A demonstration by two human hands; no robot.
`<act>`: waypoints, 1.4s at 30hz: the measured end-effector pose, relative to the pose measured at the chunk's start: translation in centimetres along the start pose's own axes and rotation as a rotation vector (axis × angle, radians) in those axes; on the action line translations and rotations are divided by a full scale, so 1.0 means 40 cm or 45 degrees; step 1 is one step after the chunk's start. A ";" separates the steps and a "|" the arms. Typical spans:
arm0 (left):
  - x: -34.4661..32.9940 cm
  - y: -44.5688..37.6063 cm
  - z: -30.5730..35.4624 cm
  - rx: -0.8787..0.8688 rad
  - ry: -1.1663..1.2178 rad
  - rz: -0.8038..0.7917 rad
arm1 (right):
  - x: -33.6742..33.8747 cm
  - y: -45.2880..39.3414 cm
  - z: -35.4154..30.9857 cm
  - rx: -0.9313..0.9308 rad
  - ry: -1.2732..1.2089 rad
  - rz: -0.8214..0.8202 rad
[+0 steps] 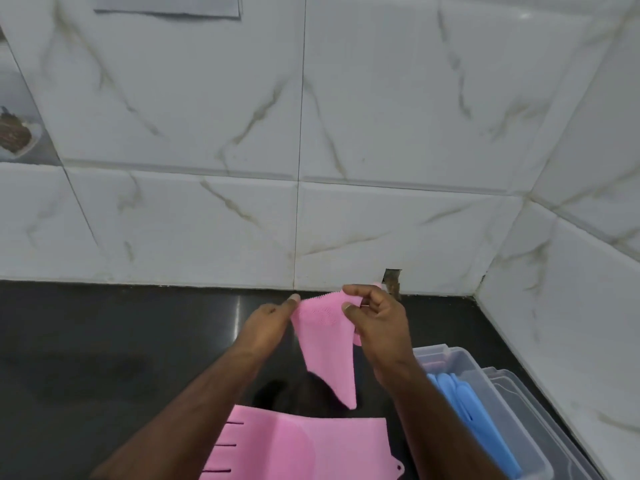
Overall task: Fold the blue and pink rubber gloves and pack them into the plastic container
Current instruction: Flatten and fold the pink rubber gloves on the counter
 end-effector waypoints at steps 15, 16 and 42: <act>0.041 0.143 -0.037 0.203 0.819 -0.672 | 0.080 0.168 -0.029 -0.659 -0.573 -0.386; 0.045 0.147 -0.033 0.192 0.805 -0.697 | 0.086 0.185 -0.026 -0.686 -0.553 -0.431; 0.016 0.315 0.130 -0.013 0.296 -0.800 | 0.071 0.214 -0.189 0.072 -0.302 -0.312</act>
Point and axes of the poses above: each hand's wrist, its own y-axis away from the middle knuckle, its own x-axis out of the back of the hand, z = x × y, the point moved 1 cm from there along -y, towards the middle knuckle, and after that the axes turned 6 degrees about x, right-handed, at the moved point
